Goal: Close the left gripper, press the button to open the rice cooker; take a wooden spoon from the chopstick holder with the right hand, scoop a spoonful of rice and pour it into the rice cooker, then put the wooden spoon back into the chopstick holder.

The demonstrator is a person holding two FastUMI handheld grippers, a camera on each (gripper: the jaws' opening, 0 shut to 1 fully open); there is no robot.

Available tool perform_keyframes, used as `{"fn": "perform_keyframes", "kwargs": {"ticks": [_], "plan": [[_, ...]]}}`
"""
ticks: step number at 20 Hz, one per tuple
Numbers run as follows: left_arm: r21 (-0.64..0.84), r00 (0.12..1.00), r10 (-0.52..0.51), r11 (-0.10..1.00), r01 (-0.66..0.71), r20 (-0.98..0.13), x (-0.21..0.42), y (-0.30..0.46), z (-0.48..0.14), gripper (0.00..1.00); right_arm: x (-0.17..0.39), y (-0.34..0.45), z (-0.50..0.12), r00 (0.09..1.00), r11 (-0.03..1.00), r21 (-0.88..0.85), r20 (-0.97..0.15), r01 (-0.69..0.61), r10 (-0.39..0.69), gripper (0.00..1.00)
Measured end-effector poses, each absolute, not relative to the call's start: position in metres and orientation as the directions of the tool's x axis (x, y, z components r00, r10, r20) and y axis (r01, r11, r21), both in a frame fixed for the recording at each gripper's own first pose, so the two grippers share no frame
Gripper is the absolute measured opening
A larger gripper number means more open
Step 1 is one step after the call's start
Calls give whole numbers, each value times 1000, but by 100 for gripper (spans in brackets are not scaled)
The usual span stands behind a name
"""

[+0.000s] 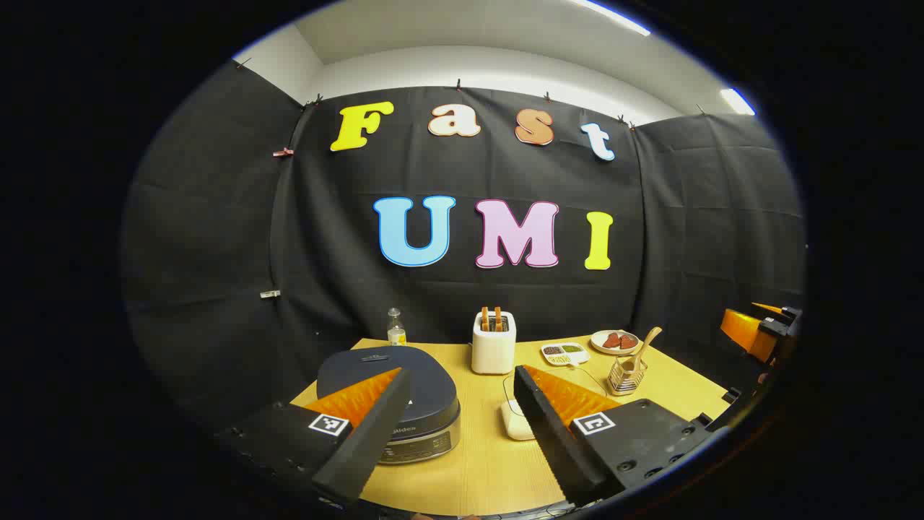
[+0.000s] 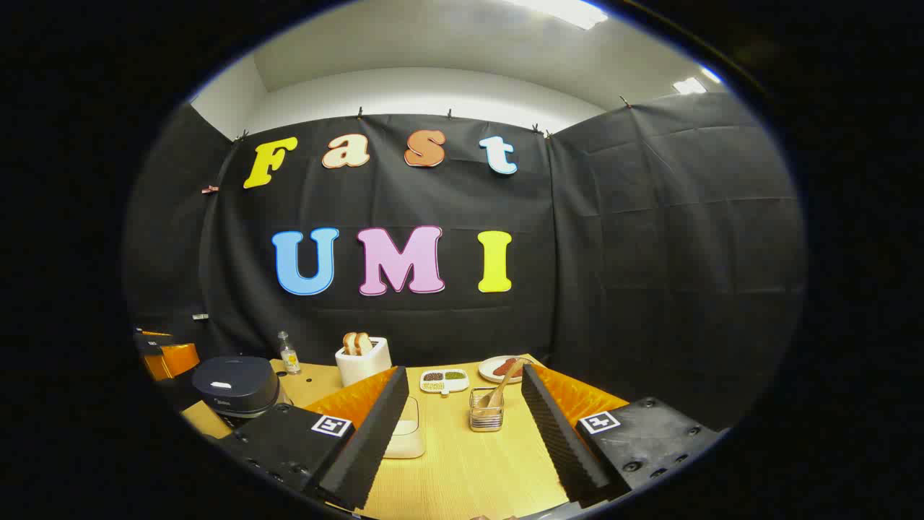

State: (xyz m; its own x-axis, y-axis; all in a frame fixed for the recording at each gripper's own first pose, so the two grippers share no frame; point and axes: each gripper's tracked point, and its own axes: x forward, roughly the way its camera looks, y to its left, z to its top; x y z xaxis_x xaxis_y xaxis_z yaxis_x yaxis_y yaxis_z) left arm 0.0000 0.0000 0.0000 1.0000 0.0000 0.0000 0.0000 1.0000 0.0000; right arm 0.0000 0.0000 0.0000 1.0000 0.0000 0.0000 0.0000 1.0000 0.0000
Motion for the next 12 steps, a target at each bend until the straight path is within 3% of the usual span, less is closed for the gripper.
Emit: {"fn": "perform_keyframes", "kwargs": {"ticks": [1, 12], "plan": [[1, 1000, -1, 1000, 1, -2, -1, -2, -1, 96, -1, 1, -1, 1000, 1000, 7, -3, -3, 3, 95], [-37, 999, 48, 998, -49, -19, -2, 14, -10, 97, 4, 11, -7, 1000, 1000, 24, -21, -17, 18, 97]]}}
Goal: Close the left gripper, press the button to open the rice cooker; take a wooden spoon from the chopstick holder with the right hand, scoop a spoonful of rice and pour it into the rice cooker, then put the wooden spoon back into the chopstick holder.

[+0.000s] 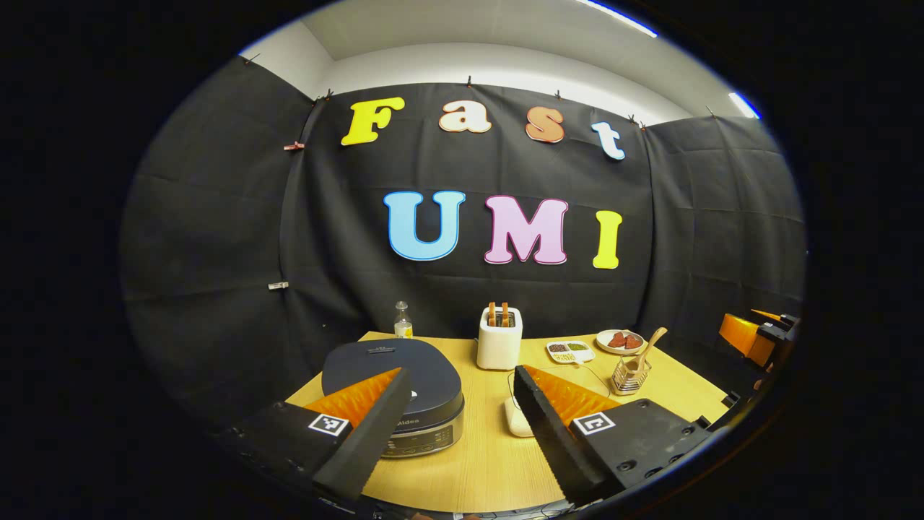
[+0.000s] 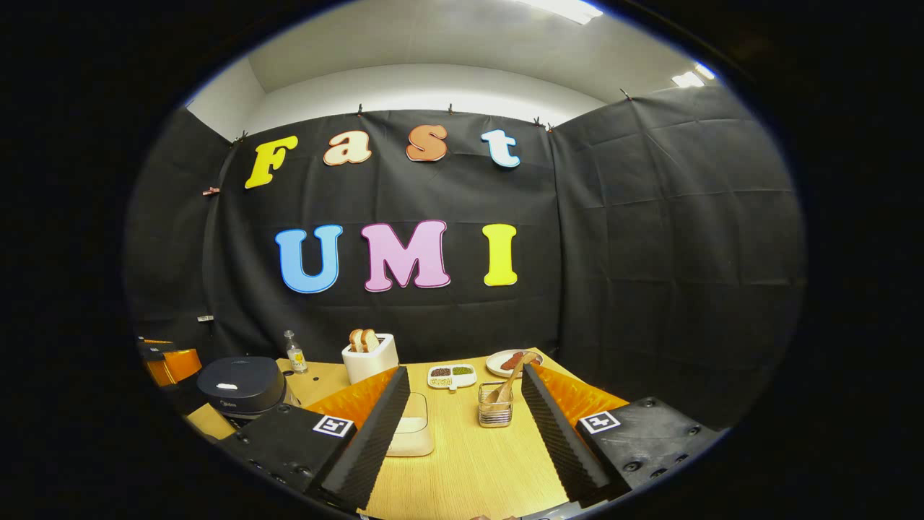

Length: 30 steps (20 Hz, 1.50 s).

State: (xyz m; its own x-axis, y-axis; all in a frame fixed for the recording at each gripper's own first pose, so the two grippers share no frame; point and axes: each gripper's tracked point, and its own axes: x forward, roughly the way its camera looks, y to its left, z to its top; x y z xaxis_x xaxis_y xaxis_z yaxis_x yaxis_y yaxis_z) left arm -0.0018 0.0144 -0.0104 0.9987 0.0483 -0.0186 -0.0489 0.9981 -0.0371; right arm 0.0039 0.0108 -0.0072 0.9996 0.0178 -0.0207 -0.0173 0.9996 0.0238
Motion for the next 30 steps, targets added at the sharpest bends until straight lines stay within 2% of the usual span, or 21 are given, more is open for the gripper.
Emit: {"fn": "perform_keyframes", "kwargs": {"ticks": [6, 11, 14, 16, 22, 24, 26, 27, 30], "plan": [[-79, 997, 63, 995, -65, -36, 3, 24, -14, 97, 6, 16, -9, 998, 999, 3, -42, -41, 42, 98], [-145, 996, 82, 986, -87, -44, 15, 35, -1, 97, 31, 3, -7, 998, 1000, -18, -61, -17, 16, 97], [-120, 997, 66, 990, -72, -51, 31, 41, 6, 96, 44, -9, -5, 997, 1000, -3, -73, -1, 1, 98], [-86, 996, 42, 995, -48, -77, 44, 43, 6, 88, 57, -15, -10, 996, 1000, 0, -88, 6, -6, 98], [-93, 986, 59, 993, -74, -155, 75, 63, -2, 52, 96, -32, -19, 993, 1000, 15, -117, 16, -15, 98], [-89, 978, 81, 991, -100, -192, 86, 72, -9, 36, 109, -31, -25, 991, 999, 35, -135, 8, -3, 97], [-91, 969, 101, 988, -124, -225, 94, 80, -16, 15, 121, -33, -27, 990, 999, 50, -139, 0, 7, 97], [-91, 962, 121, 985, -147, -244, 101, 89, -22, 9, 126, -33, -28, 990, 998, 58, -141, -6, 15, 97], [-109, 940, 143, 977, -185, -311, 114, 101, -39, 6, 141, -35, -31, 989, 998, 64, -141, -21, 30, 97]]}}
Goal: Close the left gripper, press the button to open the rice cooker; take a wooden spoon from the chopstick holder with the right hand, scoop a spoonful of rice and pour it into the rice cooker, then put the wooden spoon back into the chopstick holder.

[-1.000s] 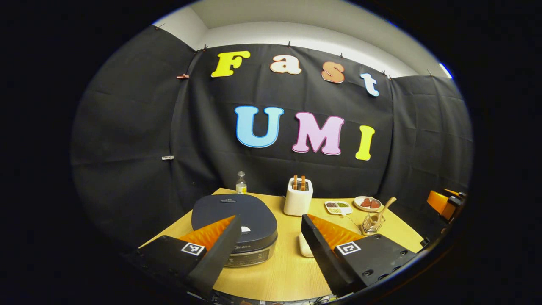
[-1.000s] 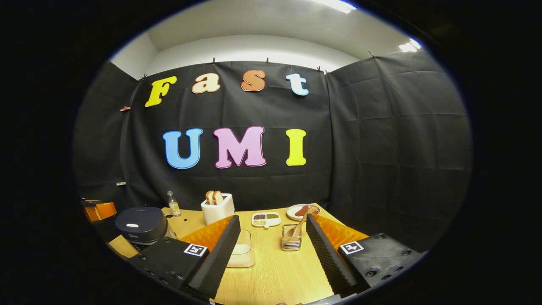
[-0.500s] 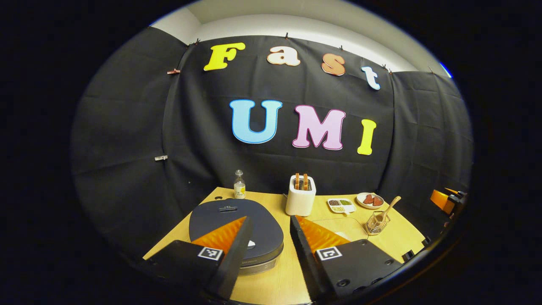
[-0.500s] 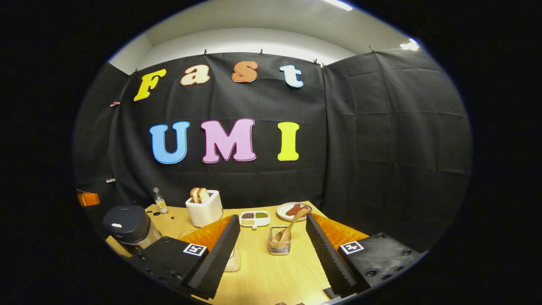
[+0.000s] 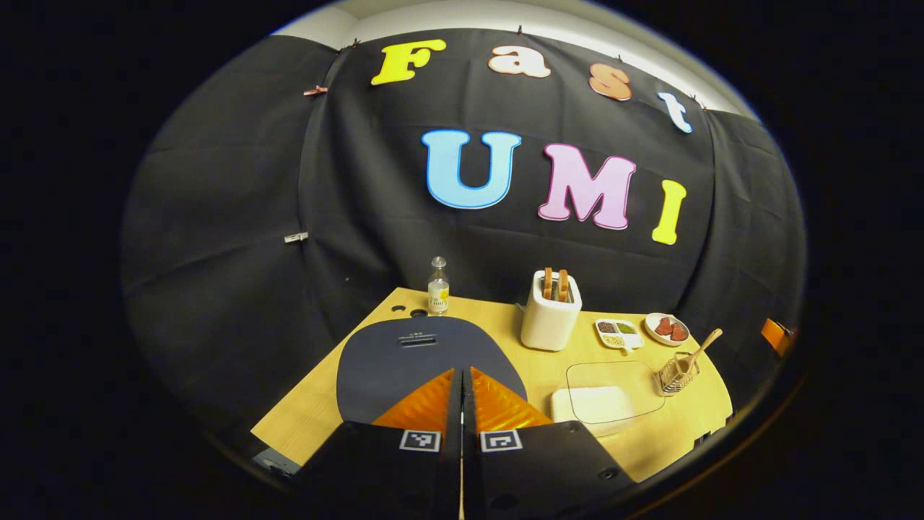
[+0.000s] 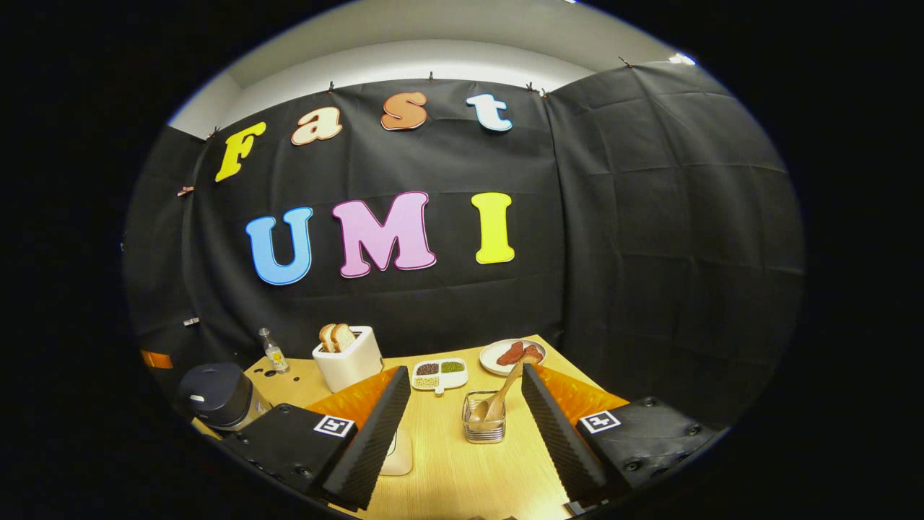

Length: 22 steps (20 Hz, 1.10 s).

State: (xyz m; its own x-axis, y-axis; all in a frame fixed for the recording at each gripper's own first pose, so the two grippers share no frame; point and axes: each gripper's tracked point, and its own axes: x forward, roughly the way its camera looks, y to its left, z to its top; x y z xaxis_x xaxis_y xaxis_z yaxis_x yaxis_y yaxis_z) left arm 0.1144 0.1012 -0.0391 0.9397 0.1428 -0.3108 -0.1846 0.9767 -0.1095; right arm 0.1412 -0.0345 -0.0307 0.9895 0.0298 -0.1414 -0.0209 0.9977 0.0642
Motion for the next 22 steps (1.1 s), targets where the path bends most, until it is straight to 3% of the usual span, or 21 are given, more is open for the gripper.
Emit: {"fn": "perform_keyframes", "kwargs": {"ticks": [5, 6, 8, 9, 11, 22], "plan": [[-180, 893, 104, 963, -200, -437, 130, 103, -82, 6, 159, -42, -38, 988, 998, 60, -149, -23, 31, 97], [-196, 885, 97, 959, -206, -455, 130, 103, -89, 6, 161, -44, -39, 988, 998, 65, -152, -19, 29, 92], [-212, 872, 91, 953, -216, -481, 130, 102, -100, 6, 166, -48, -42, 987, 998, 69, -159, -9, 20, 92], [-211, 866, 93, 952, -222, -492, 130, 101, -106, 6, 168, -49, -44, 987, 998, 69, -163, -6, 17, 97], [-217, 854, 92, 948, -233, -512, 128, 100, -112, 6, 171, -47, -48, 986, 998, 54, -167, -14, 23, 98], [-175, 857, 122, 955, -238, -500, 129, 100, -120, 7, 174, -42, -64, 979, 998, 51, -200, -40, 50, 98]]}}
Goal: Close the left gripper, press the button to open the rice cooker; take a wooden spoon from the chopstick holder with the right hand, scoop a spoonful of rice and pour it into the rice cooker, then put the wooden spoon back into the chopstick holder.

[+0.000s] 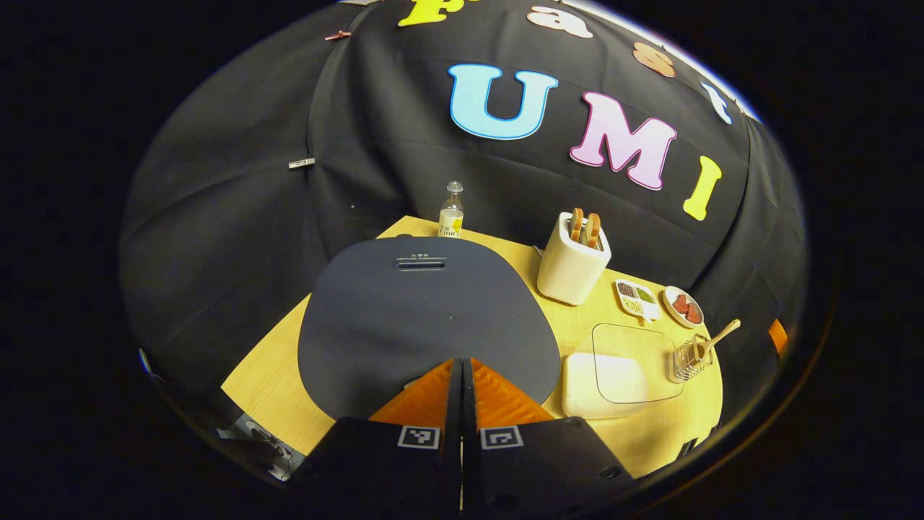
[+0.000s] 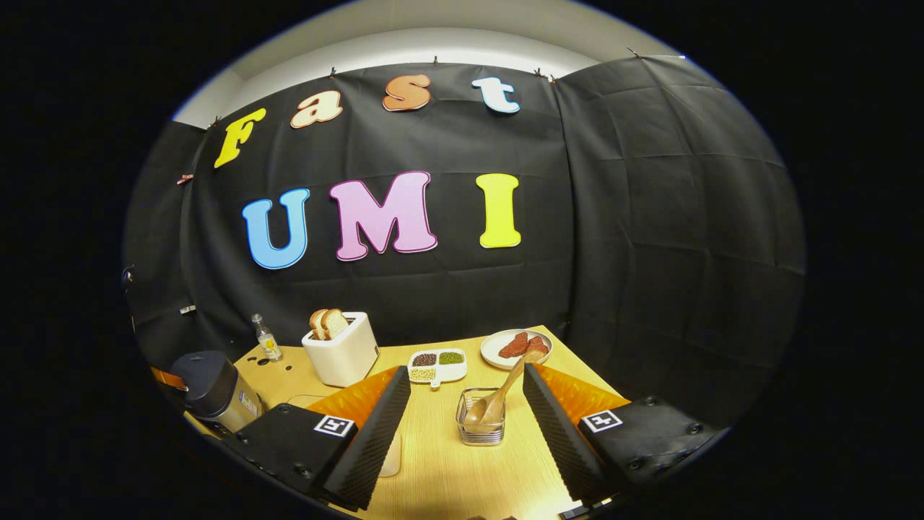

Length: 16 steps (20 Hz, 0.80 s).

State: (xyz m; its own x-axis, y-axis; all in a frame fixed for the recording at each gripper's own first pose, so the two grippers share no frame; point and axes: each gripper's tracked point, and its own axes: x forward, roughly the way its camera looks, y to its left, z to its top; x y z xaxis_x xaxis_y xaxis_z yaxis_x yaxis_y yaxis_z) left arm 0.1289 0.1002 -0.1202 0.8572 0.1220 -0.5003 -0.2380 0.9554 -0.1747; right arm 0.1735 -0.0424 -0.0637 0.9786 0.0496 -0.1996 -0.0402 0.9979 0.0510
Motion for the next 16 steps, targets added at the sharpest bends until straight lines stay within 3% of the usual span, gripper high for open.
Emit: {"fn": "perform_keyframes", "kwargs": {"ticks": [6, 10, 16], "plan": [[-215, 874, 113, 947, -238, -472, 131, 100, -119, 7, 159, -50, -68, 976, 998, 49, -213, -37, 47, 98], [-145, 894, 171, 957, -250, -413, 127, 102, -97, 6, 155, -55, -65, 976, 997, 67, -215, -27, 41, 98], [-34, 934, 323, 943, -332, -150, 122, 117, 30, 7, 163, -66, -64, 977, 997, 73, -210, -19, 34, 98]]}}
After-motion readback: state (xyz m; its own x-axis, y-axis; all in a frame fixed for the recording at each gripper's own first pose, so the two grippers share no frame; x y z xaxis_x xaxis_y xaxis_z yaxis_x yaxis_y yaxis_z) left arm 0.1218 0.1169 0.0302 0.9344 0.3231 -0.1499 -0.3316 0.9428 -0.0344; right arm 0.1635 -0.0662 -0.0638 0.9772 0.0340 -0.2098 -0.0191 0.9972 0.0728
